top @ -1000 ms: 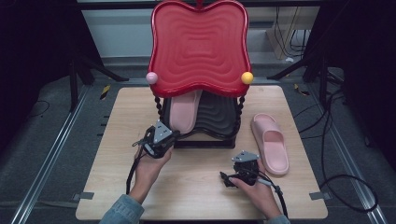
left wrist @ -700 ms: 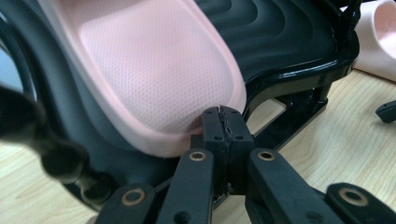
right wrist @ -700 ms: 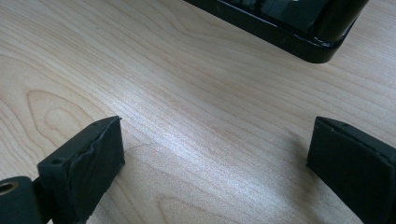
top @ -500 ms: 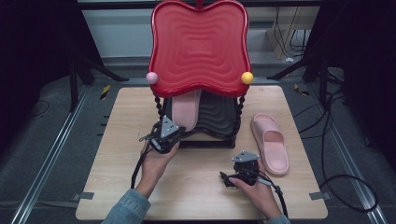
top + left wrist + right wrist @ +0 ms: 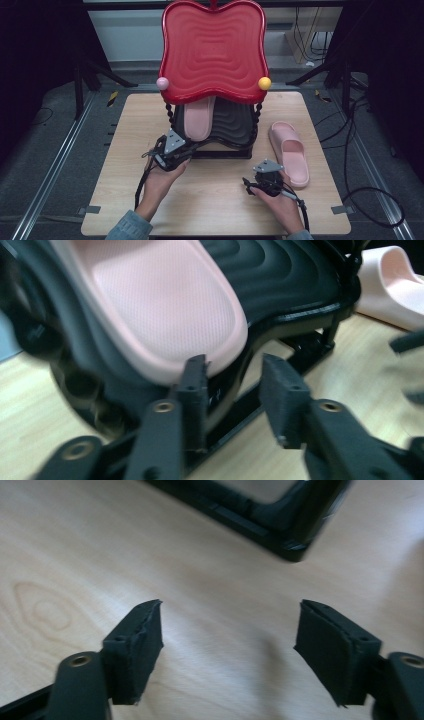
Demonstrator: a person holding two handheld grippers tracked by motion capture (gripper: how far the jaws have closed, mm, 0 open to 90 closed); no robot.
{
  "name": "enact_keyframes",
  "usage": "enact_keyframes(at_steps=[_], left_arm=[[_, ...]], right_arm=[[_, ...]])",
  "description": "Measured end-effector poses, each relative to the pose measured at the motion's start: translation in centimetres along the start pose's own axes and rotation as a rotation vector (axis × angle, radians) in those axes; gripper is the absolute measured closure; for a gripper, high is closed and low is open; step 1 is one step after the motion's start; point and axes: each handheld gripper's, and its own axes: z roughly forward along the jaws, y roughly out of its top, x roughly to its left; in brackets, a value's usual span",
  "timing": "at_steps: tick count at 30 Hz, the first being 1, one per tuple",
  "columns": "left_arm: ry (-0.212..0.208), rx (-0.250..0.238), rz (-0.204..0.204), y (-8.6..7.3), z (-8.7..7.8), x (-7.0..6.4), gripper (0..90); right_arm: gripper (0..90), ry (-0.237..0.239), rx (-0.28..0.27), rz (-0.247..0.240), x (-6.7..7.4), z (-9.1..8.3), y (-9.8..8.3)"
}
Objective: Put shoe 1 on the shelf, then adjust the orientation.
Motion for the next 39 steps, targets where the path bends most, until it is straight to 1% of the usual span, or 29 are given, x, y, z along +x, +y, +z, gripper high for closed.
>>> enact_keyframes(at_steps=[1,2,3,5,7,9,11,12,13,15,16,17,18,20,21,22,24,25,27,28,29,30,32,34,36,37,39], left_arm=[[-0.004,0.010,-0.001,-0.3,-0.3,0.1,53.6],[-0.009,0.022,-0.001,-0.7,-0.6,0.2,49.1],[-0.011,0.022,-0.014,-1.2,-0.9,0.3,45.5],[-0.017,0.023,-0.040,-2.2,-1.6,0.6,40.3],[-0.030,0.022,-0.071,-3.2,-2.2,0.9,35.5],[-0.034,0.043,-0.090,-4.1,-2.7,1.2,29.8],[-0.011,0.051,-0.101,-5.3,-3.2,1.6,26.3],[0.007,0.057,-0.111,-5.9,-3.4,2.0,25.1],[0.028,0.054,-0.132,-6.6,-3.6,2.4,24.2],[0.040,0.087,-0.143,-7.6,-4.0,3.3,22.5],[0.071,0.084,-0.156,-8.1,-4.5,4.0,21.7],[0.090,0.081,-0.166,-8.5,-4.7,4.5,20.8],[0.103,0.082,-0.184,-8.9,-5.0,5.1,20.1],[0.116,0.094,-0.229,-9.9,-5.4,6.5,17.0],[0.131,0.100,-0.241,-10.3,-5.6,7.0,16.3],[0.144,0.109,-0.250,-10.7,-5.7,7.4,16.2],[0.146,0.112,-0.271,-11.3,-6.0,8.0,15.9],[0.149,0.118,-0.276,-11.6,-6.1,8.2,15.8],[0.165,0.120,-0.282,-11.8,-6.3,8.5,15.9],[0.171,0.125,-0.279,-12.0,-6.4,8.7,15.9],[0.174,0.128,-0.279,-12.0,-6.5,8.8,15.9],[0.175,0.130,-0.282,-12.1,-6.5,8.9,15.9],[0.169,0.139,-0.280,-12.1,-6.5,9.2,16.1],[0.167,0.146,-0.276,-12.2,-6.5,9.3,16.2],[0.166,0.152,-0.276,-12.2,-6.5,9.3,16.4],[0.166,0.152,-0.277,-12.2,-6.5,9.3,16.5],[0.166,0.152,-0.273,-12.3,-6.4,9.3,16.7]], right_arm=[[34.6,-0.006,-0.006,0.008,-0.5,-0.5,0.2],[36.9,-0.010,-0.016,0.018,-0.9,-0.8,0.3],[38.4,-0.014,-0.018,0.024,-1.4,-1.1,0.4],[44.1,-0.036,-0.028,0.028,-2.5,-1.7,0.4],[47.3,-0.047,-0.037,0.053,-3.5,-2.2,0.5],[49.0,-0.053,-0.039,0.071,-4.6,-2.8,0.7],[50.6,-0.070,-0.042,0.083,-5.5,-3.2,0.8],[50.7,-0.076,-0.042,0.091,-5.8,-3.3,0.9],[50.7,-0.081,-0.038,0.103,-6.2,-3.5,1.0],[50.6,-0.103,-0.031,0.103,-7.0,-3.5,1.2],[50.1,-0.111,-0.026,0.112,-7.4,-3.5,1.3],[49.4,-0.129,-0.022,0.119,-8.0,-3.4,1.4],[49.8,-0.140,-0.020,0.132,-8.2,-3.4,1.5],[50.4,-0.149,-0.021,0.133,-8.9,-3.1,1.9],[51.5,-0.154,-0.023,0.134,-9.2,-2.9,2.1],[52.9,-0.158,-0.016,0.148,-9.5,-2.7,2.3],[54.4,-0.168,-0.012,0.160,-9.9,-2.2,2.4],[54.7,-0.167,-0.006,0.176,-10.1,-2.1,2.5],[54.9,-0.162,-0.004,0.192,-10.4,-1.8,2.6],[55.0,-0.161,-0.001,0.198,-10.5,-1.7,2.7],[54.4,-0.169,0.005,0.201,-10.6,-1.5,2.7],[54.1,-0.165,0.014,0.212,-10.7,-1.4,2.7],[53.0,-0.170,0.031,0.209,-10.8,-0.9,2.7],[53.7,-0.177,0.043,0.219,-10.9,-0.5,2.7],[56.2,-0.191,0.045,0.220,-11.1,-0.1,2.6],[62.9,-0.194,0.039,0.227,-11.2,0.1,2.7],[71.5,-0.187,0.024,0.238,-11.4,0.5,2.8]])
